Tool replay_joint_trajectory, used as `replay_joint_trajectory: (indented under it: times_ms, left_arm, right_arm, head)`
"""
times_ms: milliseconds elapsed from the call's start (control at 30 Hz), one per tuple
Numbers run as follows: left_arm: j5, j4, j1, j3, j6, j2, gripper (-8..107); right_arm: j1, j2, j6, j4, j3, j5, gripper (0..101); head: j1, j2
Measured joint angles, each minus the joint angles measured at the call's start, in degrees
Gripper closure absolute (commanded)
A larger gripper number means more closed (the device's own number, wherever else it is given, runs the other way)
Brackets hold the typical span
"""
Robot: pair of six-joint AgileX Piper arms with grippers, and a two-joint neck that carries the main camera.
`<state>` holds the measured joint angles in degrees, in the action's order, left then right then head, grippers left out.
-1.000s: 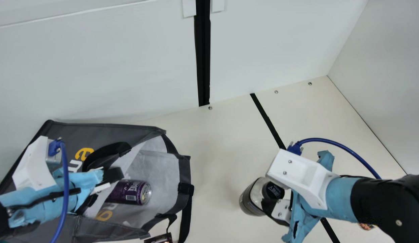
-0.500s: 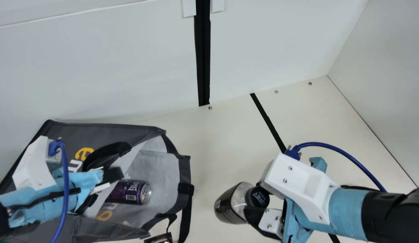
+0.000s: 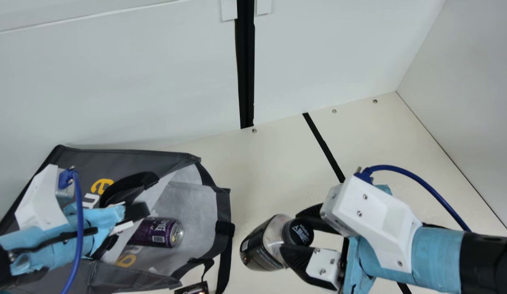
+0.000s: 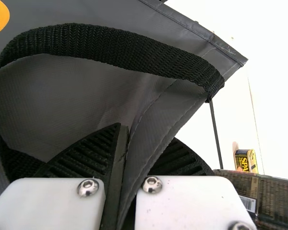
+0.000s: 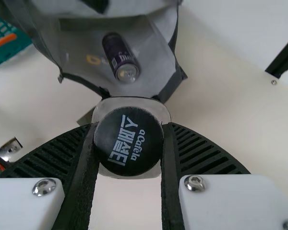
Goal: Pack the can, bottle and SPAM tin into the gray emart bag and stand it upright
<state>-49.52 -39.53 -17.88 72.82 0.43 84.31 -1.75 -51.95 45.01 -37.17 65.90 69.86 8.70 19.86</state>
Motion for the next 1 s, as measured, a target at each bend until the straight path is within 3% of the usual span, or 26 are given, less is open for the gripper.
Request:
replay_joint_trajectory:
  times_ms: [567,1000]
  left_arm:
    - [0.00,0.00,0.00,0.00,0.00,0.00,107]
    - [0.00,0.00,0.00,0.00,0.00,0.00,107]
  right_arm:
    - [-4.14,-5.75,15.65,-16.01,-3.03,-0.30,101]
    - [2.86,-11.97,20.73,-20.71,-4.80,-7.45,101]
  head:
    - [0.00,0.09]
    - [0.00,0.00]
